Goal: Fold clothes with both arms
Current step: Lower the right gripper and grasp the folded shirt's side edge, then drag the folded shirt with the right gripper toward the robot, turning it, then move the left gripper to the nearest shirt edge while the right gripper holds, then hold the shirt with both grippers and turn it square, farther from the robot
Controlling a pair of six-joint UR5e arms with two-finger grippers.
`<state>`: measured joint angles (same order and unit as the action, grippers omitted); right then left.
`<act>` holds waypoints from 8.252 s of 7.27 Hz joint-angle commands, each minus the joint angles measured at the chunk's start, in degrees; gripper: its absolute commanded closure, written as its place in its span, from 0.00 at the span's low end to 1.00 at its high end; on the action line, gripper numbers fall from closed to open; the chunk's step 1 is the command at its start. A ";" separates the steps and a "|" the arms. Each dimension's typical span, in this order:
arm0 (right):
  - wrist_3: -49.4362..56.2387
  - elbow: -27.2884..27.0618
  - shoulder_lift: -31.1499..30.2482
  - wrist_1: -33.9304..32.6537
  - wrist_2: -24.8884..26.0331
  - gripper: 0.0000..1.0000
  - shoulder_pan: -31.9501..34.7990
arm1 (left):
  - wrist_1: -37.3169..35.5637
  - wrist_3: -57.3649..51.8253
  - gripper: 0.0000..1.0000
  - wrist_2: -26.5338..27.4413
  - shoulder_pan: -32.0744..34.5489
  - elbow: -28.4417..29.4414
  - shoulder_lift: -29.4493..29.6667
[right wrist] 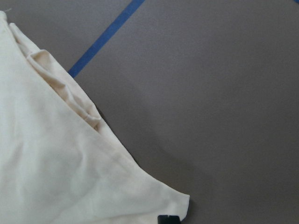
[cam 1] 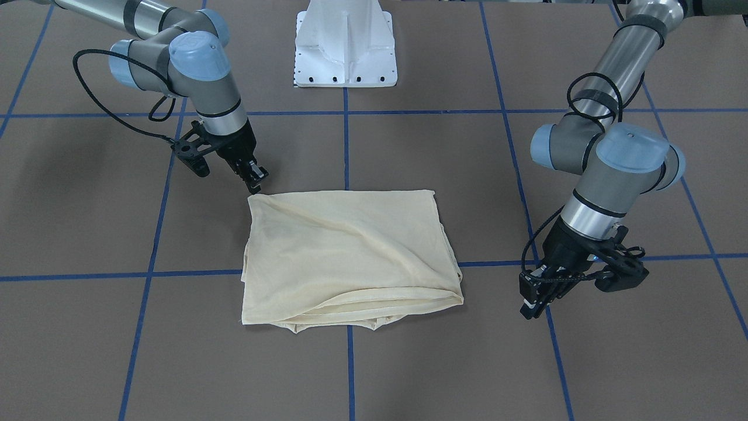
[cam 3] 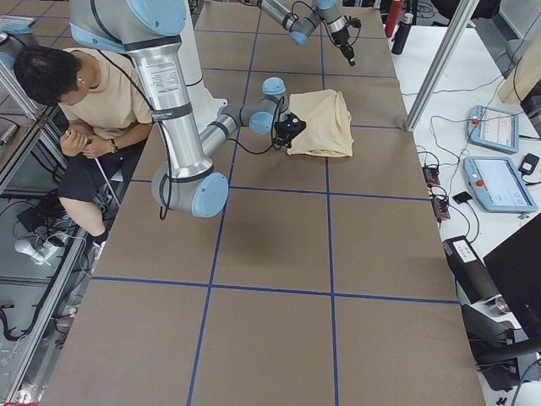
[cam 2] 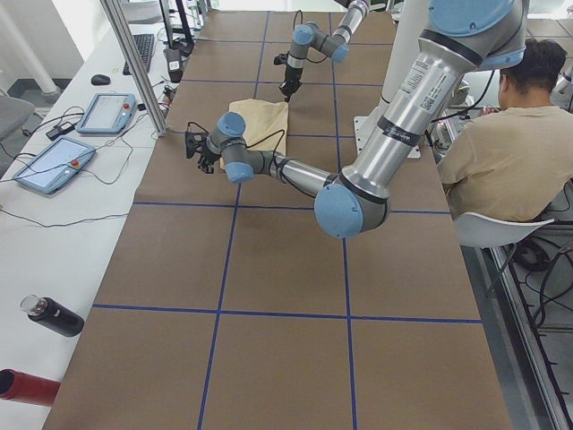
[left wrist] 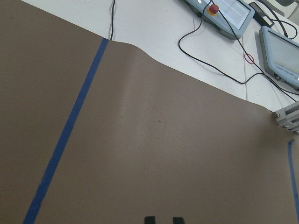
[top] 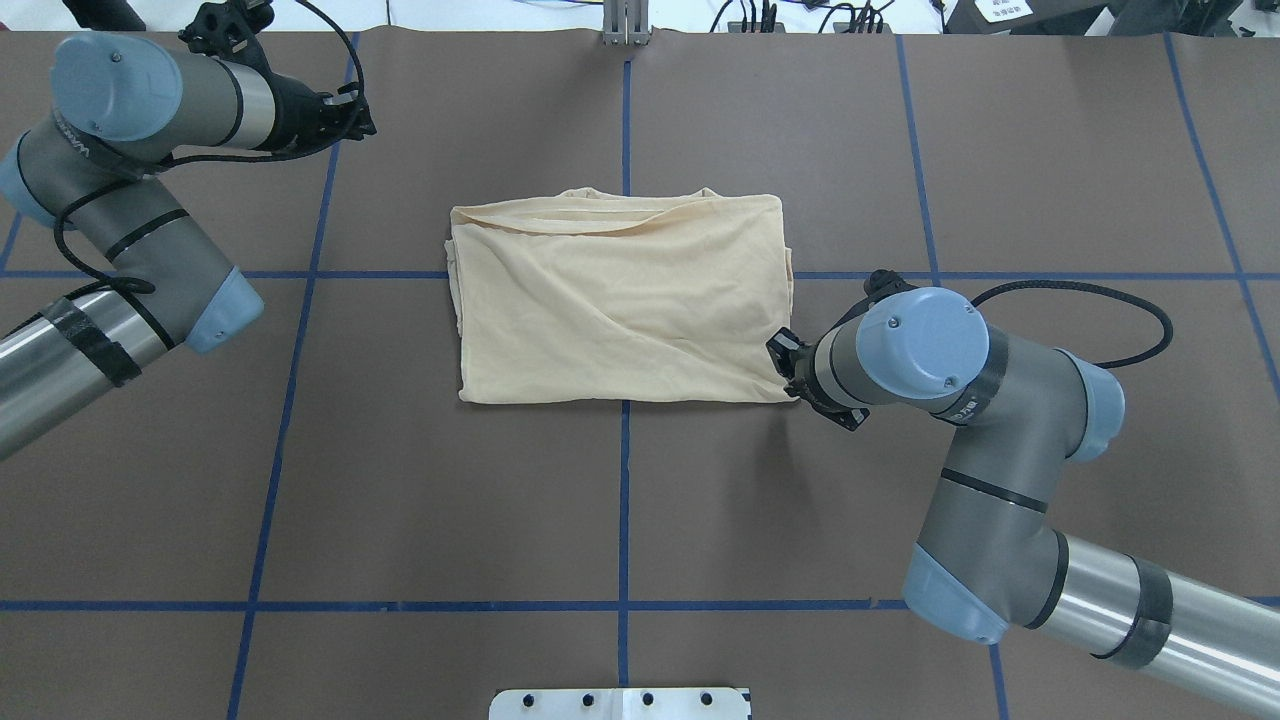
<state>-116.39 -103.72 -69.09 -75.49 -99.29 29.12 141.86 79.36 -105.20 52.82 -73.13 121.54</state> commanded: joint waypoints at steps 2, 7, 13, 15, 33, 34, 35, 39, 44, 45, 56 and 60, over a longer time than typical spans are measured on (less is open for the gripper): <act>0.20 0.79 -0.60 5.99 1.98 0.46 1.20 | 0.00 0.00 0.75 0.00 -0.09 0.01 -0.07; -0.42 5.54 -6.84 27.15 4.02 0.29 0.41 | -0.35 0.53 0.75 0.08 -0.09 -1.48 -0.07; 0.20 5.99 -6.93 27.06 3.58 0.99 -1.88 | -0.35 0.53 0.75 0.08 0.00 -1.92 -0.16; 0.29 5.90 -7.11 26.97 3.32 1.00 -1.79 | -0.35 0.53 0.75 0.17 0.00 -1.84 -0.25; -6.83 -24.88 -27.50 19.94 2.85 0.00 -17.34 | -11.54 27.86 0.42 3.30 -28.87 -33.49 -15.58; -5.53 -20.86 -24.02 19.94 -5.30 0.00 -7.43 | -16.91 27.78 0.42 5.42 -31.35 -32.43 -11.98; -1.94 -16.30 -19.54 19.94 -11.13 0.00 0.16 | -19.31 27.08 0.42 6.14 -31.55 -31.03 -10.63; 5.56 -9.92 -18.71 19.94 -11.71 0.00 5.16 | -19.42 26.81 0.45 8.26 -31.73 -25.48 -8.17; 5.48 -9.31 -17.74 19.94 -11.36 0.00 4.89 | -19.60 26.81 0.52 8.26 -31.82 -25.74 -8.42; 5.47 -9.31 -17.74 19.94 -11.36 0.00 4.89 | -20.82 26.81 0.52 8.26 -31.82 -26.27 -8.77; 5.47 -9.22 -17.83 19.94 -11.27 0.00 5.24 | -26.17 26.73 1.00 7.73 -31.38 -32.49 -9.04; 5.47 -9.22 -17.31 18.01 -11.18 0.00 6.03 | -25.50 11.53 1.00 7.73 -19.98 -26.84 -11.33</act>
<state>-110.92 -112.96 -86.73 -56.66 -110.51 35.05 115.72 95.11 -97.46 28.71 -103.37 110.18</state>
